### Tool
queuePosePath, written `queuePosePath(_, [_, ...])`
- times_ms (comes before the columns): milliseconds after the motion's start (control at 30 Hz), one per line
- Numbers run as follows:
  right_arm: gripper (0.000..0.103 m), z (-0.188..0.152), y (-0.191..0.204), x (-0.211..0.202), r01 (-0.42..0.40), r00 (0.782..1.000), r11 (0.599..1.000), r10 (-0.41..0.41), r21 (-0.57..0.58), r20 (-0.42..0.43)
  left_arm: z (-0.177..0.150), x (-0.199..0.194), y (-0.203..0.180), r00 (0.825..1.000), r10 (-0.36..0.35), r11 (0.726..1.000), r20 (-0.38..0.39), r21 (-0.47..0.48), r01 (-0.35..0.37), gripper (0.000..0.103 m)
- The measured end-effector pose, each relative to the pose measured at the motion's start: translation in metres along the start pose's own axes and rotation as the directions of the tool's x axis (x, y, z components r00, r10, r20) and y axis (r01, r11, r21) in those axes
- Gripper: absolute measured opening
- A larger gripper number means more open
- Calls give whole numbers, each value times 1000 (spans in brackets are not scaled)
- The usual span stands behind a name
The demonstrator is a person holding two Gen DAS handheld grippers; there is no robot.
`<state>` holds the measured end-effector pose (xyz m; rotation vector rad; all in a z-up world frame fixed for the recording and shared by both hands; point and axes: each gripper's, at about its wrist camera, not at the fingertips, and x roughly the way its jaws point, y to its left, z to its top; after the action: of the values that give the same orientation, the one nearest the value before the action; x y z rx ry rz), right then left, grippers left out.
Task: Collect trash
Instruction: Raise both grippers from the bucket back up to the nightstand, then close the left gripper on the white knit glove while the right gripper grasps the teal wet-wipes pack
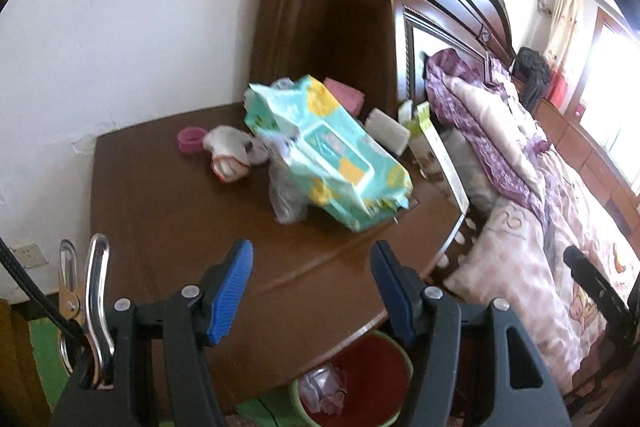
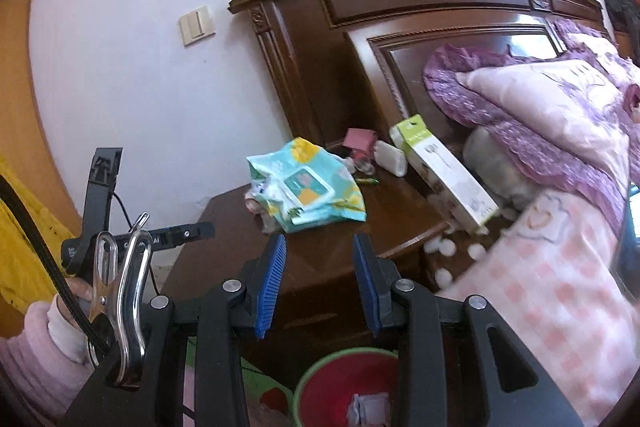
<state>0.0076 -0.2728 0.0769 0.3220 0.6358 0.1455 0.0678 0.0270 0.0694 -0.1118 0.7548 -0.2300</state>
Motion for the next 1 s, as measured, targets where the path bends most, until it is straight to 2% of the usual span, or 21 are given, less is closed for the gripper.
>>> queuePosePath(267, [36, 12, 8, 35, 43, 998, 999, -44, -28, -33, 18, 10, 12, 999, 31, 998, -17, 47, -30, 64])
queuePosePath(467, [36, 20, 10, 62, 57, 996, 998, -59, -38, -61, 39, 20, 45, 1000, 4, 1000, 21, -22, -4, 64])
queuePosePath(600, [36, 23, 11, 83, 63, 994, 996, -69, -63, -89, 52, 37, 65, 999, 28, 998, 17, -63, -27, 60])
queuePosePath(733, [36, 25, 8, 97, 69, 992, 995, -76, -69, -99, 65, 66, 79, 999, 40, 993, -29, -108, -43, 60])
queuePosePath(900, [36, 27, 2, 114, 71, 990, 996, -78, -60, -121, 76, 99, 83, 997, 6, 988, -77, -154, -18, 60])
queuePosePath(1000, [36, 28, 3, 125, 72, 987, 994, -83, -81, -138, 78, 118, 84, 994, 43, 986, -96, -159, -58, 60])
